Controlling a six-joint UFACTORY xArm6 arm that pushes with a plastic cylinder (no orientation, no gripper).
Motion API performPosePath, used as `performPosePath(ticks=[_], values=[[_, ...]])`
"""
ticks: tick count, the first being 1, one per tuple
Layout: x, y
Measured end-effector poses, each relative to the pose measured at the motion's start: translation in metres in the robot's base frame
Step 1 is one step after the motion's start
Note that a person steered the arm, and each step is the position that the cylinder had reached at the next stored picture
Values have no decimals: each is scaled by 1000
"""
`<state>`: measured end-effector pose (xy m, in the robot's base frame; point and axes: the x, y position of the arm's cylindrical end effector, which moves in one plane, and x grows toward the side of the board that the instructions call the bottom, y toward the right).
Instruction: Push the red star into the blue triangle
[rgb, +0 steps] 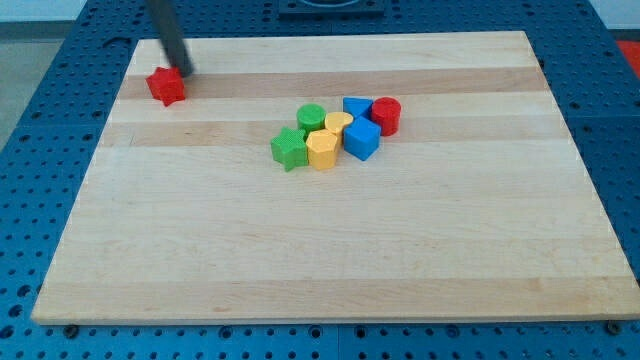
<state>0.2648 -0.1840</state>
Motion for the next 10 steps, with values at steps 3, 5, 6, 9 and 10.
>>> performPosePath(ticks=[3,5,6,9,10], values=[[-54,-14],[4,-119],[12,-89],[36,-69],[45,-119]])
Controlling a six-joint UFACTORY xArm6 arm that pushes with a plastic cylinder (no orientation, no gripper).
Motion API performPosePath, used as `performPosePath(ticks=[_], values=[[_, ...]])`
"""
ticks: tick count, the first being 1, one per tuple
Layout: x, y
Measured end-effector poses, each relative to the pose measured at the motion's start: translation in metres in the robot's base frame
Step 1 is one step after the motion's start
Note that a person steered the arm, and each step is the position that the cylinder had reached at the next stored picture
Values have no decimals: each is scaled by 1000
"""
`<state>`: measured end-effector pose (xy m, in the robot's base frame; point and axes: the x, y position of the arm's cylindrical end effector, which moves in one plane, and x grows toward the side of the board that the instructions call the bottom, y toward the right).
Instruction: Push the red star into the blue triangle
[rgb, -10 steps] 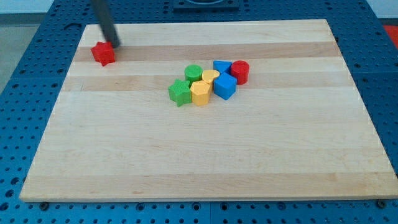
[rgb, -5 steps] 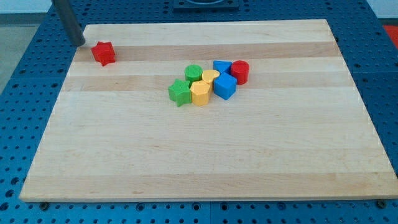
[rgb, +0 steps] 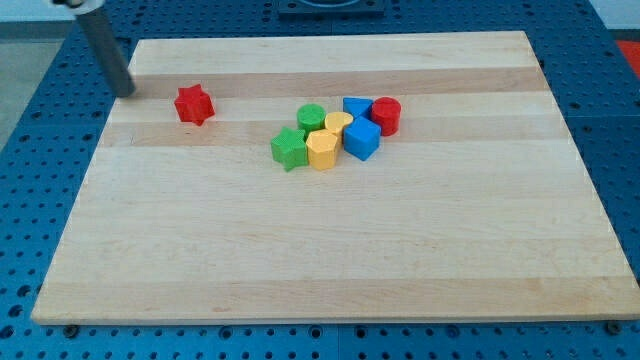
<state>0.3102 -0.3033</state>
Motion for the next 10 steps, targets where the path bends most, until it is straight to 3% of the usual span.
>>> performPosePath(ticks=[1,2,4,5,6,9,10], values=[[32,2],[40,55],[-11,247],[-11,275],[7,268],[2,167],[35,139]])
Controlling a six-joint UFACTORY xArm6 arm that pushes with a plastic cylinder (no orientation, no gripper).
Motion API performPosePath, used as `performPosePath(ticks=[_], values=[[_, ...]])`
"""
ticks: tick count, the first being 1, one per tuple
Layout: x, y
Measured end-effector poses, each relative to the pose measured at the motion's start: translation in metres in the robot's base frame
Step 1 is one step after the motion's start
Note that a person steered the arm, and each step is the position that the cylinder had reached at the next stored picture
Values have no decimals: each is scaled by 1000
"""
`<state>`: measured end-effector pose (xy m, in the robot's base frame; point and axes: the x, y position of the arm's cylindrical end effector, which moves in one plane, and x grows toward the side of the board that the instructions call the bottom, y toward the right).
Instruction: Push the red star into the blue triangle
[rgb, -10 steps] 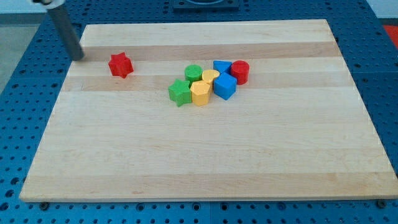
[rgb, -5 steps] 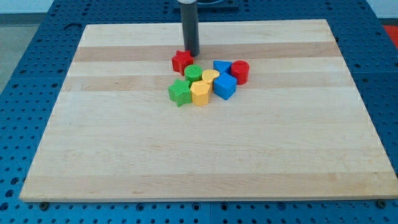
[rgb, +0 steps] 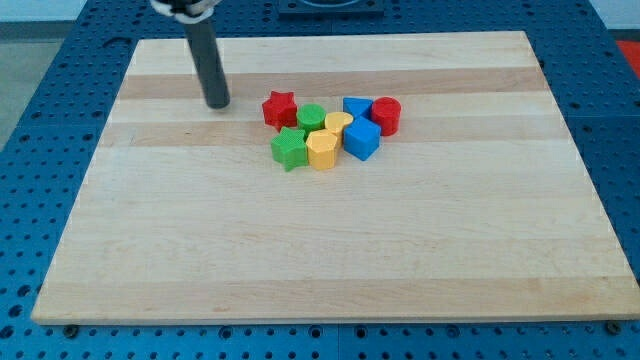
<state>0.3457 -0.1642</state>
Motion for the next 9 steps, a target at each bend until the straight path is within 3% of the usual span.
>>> performPosePath(ticks=[1,4,7,9], values=[[33,6],[-10,88],[-15,145],[-36,143]])
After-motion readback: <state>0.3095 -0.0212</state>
